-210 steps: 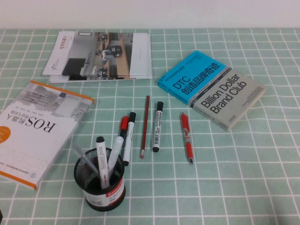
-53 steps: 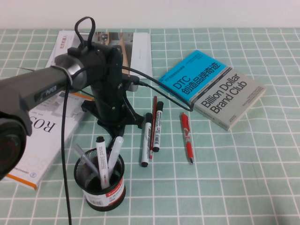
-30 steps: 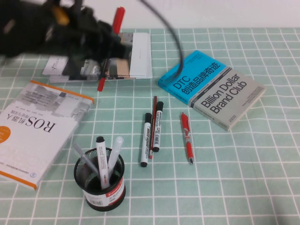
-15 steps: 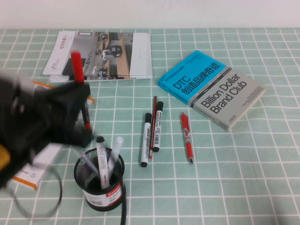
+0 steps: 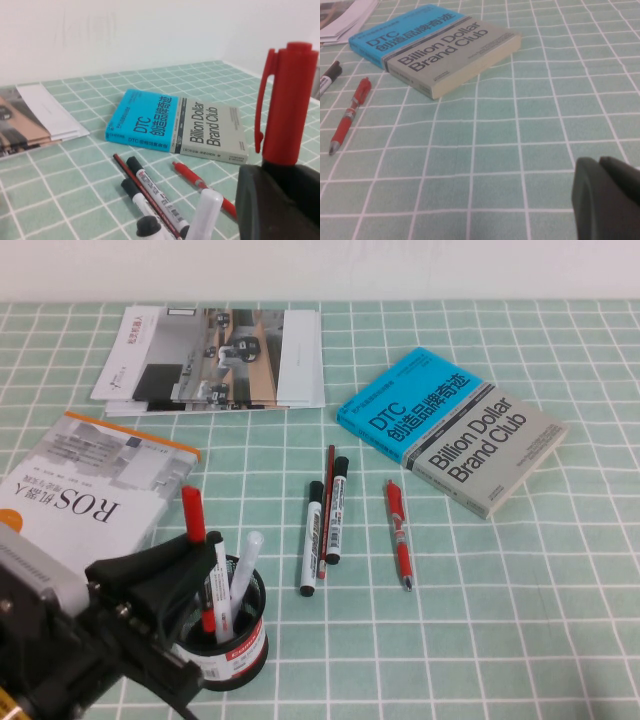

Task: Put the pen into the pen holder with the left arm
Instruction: Place the pen onto the pen holder

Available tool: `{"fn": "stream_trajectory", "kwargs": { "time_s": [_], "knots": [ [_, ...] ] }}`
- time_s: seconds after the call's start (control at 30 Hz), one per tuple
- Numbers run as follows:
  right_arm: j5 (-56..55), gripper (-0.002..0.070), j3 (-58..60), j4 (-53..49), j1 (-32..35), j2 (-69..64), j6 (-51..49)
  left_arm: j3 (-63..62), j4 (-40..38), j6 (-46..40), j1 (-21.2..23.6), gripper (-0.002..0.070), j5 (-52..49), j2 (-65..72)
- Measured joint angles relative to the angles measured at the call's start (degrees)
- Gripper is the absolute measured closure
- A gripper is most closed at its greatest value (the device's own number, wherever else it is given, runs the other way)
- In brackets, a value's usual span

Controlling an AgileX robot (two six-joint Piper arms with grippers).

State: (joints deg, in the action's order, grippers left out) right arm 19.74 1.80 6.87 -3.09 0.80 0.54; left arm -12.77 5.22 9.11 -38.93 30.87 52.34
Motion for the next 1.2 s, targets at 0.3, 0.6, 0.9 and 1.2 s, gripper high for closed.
{"fn": "stream_trajectory", "kwargs": {
  "time_s": [0.3, 0.6, 0.9, 1.2],
  "knots": [
    [0.0, 0.0696, 0.0, 0.0, 0.0, 0.0, 0.0, 0.1, 0.4, -2.9, 0.0, 0.0612, 7.7, 5.5],
    [0.0, 0.0696, 0.0, 0.0, 0.0, 0.0, 0.0, 0.1, -1.0, -5.9, 0.0, 0.0612, 20.3, 16.8],
    [0.0, 0.0696, 0.0, 0.0, 0.0, 0.0, 0.0, 0.1, -4.5, -7.5, 0.0, 0.0613, 28.5, 26.4],
    [0.0, 0.0696, 0.0, 0.0, 0.0, 0.0, 0.0, 0.1, -4.3, -5.3, 0.0, 0.0604, 30.3, 29.5]
  ]
}}
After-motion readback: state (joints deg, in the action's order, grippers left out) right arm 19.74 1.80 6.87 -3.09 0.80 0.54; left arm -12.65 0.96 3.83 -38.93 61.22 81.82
